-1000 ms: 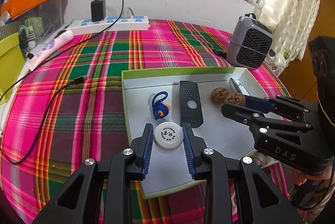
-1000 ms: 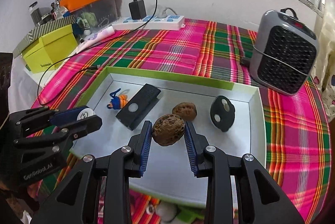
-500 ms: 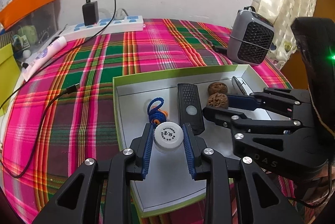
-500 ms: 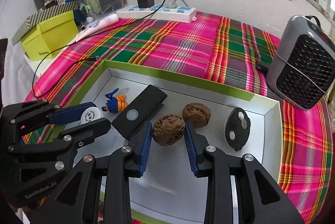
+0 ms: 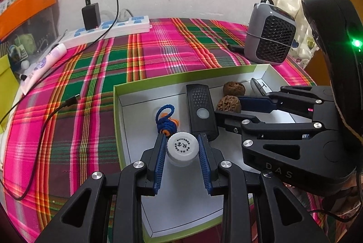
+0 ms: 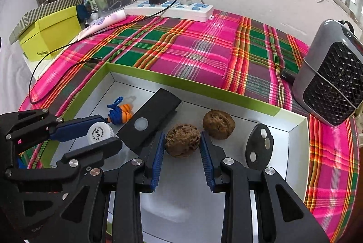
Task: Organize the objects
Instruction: 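Carry the walnut with the right tool while the left tool carries the container into the box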
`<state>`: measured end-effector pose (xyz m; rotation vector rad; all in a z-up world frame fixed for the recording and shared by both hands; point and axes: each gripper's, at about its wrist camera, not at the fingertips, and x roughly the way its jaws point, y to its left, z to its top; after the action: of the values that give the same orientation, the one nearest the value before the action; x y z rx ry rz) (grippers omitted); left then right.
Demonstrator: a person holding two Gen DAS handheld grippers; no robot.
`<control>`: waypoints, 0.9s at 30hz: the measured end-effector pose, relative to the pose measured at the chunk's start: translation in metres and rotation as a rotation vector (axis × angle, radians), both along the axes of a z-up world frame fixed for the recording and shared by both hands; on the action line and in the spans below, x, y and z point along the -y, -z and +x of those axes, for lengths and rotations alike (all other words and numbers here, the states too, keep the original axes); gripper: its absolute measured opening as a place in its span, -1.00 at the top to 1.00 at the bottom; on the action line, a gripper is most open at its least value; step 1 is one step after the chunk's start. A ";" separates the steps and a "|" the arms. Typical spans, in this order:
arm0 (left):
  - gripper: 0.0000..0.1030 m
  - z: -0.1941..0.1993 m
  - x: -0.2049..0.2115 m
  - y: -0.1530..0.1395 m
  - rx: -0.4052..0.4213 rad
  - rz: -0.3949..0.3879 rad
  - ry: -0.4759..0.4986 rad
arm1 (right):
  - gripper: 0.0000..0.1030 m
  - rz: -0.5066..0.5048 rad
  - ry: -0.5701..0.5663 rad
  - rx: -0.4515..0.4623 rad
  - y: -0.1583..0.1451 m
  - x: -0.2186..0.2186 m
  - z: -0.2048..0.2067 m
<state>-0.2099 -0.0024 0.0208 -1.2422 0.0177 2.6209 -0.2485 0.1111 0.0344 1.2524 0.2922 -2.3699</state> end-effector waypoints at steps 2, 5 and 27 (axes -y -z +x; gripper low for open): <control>0.48 0.000 0.000 0.000 0.001 0.003 0.000 | 0.36 0.004 0.003 0.000 0.000 0.001 0.000; 0.48 0.000 -0.001 0.000 0.001 -0.001 0.000 | 0.36 0.013 0.014 0.007 0.002 0.001 -0.001; 0.47 -0.001 -0.001 0.002 0.008 -0.012 0.000 | 0.22 -0.002 0.043 -0.008 -0.003 -0.006 0.000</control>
<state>-0.2110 -0.0012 0.0185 -1.2564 0.0326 2.6194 -0.2481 0.1174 0.0370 1.2602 0.2674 -2.4116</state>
